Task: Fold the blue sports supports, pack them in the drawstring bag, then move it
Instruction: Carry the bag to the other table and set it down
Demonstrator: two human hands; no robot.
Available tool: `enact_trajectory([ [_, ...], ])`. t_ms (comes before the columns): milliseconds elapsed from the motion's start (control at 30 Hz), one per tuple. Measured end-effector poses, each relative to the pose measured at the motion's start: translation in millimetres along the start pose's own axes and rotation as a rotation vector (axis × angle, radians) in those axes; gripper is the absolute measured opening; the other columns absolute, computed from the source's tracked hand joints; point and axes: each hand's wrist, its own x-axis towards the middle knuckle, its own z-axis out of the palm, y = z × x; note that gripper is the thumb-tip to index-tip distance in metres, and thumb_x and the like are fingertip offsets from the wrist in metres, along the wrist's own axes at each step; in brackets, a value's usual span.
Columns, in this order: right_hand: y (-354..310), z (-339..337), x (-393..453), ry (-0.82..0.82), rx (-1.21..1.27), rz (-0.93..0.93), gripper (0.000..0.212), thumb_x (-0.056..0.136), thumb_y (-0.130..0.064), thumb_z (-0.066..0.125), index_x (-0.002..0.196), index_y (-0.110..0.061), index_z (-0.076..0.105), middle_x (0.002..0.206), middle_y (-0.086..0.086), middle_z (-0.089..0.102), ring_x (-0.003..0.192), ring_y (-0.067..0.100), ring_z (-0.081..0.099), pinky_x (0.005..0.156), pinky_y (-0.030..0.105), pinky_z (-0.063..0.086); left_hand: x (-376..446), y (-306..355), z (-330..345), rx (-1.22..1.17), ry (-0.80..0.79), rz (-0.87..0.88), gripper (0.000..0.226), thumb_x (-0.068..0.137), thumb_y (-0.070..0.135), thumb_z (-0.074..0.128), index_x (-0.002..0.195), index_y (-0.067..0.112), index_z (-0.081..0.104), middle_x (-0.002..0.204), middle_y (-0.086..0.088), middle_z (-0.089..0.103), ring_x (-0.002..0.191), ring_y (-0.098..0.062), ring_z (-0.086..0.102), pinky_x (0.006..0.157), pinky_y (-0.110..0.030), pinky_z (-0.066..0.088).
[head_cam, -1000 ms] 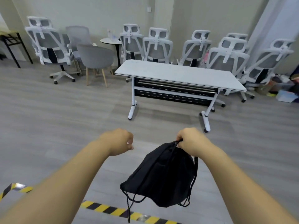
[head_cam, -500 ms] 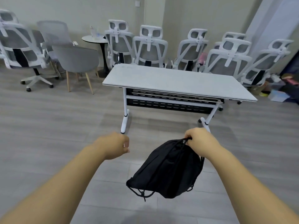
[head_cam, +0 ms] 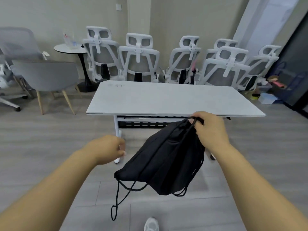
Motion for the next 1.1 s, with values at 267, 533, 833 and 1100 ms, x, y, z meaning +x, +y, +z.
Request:
enact_trajectory([
  [267, -20, 39, 145, 0.182, 0.228, -0.178, 0.014, 0.088, -0.009, 0.062, 0.096, -0.013, 0.072, 0.084, -0.012, 0.065, 0.087, 0.020, 0.064, 0.083, 0.045, 0.055, 129, -37, -70, -0.013, 0.123, -0.013, 0.011, 0.089, 0.042, 0.054, 0.090, 0.032, 0.060, 0.097, 0.011, 0.061, 0.092, -0.013, 0.057, 0.079, -0.031, 0.049],
  [533, -35, 70, 295, 0.288, 0.198, -0.335, 0.014, 0.087, -0.006, 0.064, 0.096, -0.012, 0.073, 0.083, -0.012, 0.062, 0.081, 0.016, 0.063, 0.078, 0.043, 0.057, 254, -55, -133, -0.038, 0.204, 0.004, 0.015, 0.090, 0.044, 0.053, 0.095, 0.032, 0.061, 0.096, 0.015, 0.063, 0.091, -0.010, 0.058, 0.065, -0.023, 0.041],
  [833, -23, 151, 469, 0.150, -0.048, -0.247, 0.026, 0.089, 0.001, 0.052, 0.098, -0.012, 0.073, 0.101, 0.003, 0.072, 0.098, 0.021, 0.062, 0.089, 0.023, 0.043, 401, -109, -179, -0.010, 0.164, 0.003, 0.021, 0.090, 0.045, 0.052, 0.100, 0.031, 0.061, 0.103, 0.012, 0.063, 0.093, -0.012, 0.059, 0.071, -0.026, 0.044],
  [1100, -22, 228, 595, 0.275, -0.026, -0.217, 0.032, 0.088, 0.007, 0.044, 0.100, -0.008, 0.070, 0.101, 0.006, 0.070, 0.097, 0.019, 0.060, 0.085, 0.013, 0.036, 529, -162, -221, 0.005, 0.124, 0.048, 0.019, 0.089, 0.044, 0.053, 0.099, 0.030, 0.062, 0.105, 0.009, 0.063, 0.095, -0.015, 0.059, 0.075, -0.028, 0.045],
])
